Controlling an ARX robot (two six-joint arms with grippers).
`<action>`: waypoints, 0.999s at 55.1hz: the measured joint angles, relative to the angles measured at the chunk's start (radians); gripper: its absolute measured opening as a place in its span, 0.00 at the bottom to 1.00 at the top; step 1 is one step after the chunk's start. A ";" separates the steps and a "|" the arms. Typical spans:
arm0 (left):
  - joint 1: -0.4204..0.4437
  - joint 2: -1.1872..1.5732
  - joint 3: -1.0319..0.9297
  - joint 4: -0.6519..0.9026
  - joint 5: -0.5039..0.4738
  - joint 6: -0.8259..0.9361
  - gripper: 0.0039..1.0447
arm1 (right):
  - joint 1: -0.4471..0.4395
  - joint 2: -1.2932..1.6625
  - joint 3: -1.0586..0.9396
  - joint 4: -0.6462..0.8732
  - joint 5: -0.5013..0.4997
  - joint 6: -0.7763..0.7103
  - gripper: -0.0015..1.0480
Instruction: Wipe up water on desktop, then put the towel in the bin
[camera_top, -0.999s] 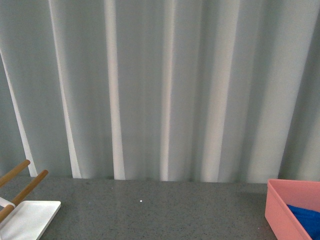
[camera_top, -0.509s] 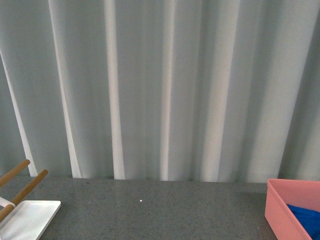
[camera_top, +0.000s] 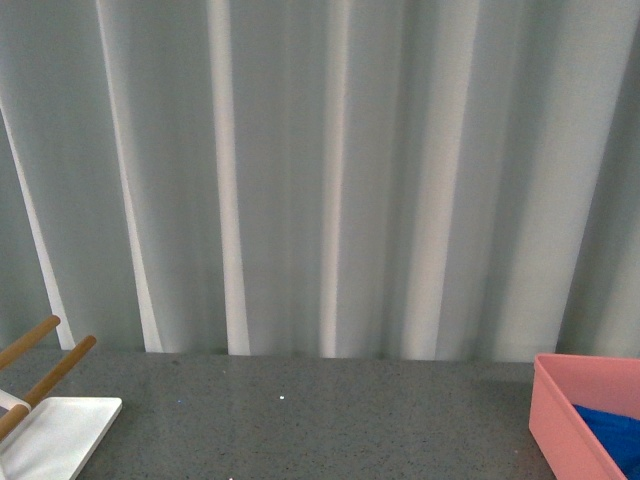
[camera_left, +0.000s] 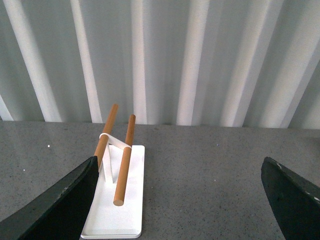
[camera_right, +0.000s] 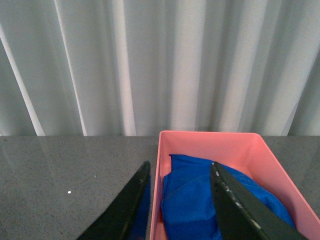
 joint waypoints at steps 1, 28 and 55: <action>0.000 0.000 0.000 0.000 0.000 0.000 0.94 | 0.000 0.000 0.000 0.000 0.000 0.000 0.40; 0.000 0.000 0.000 0.000 0.000 0.000 0.94 | 0.000 0.000 0.000 0.000 0.000 0.004 0.93; 0.000 0.000 0.000 0.000 0.000 0.000 0.94 | 0.000 0.000 0.000 0.000 0.000 0.004 0.93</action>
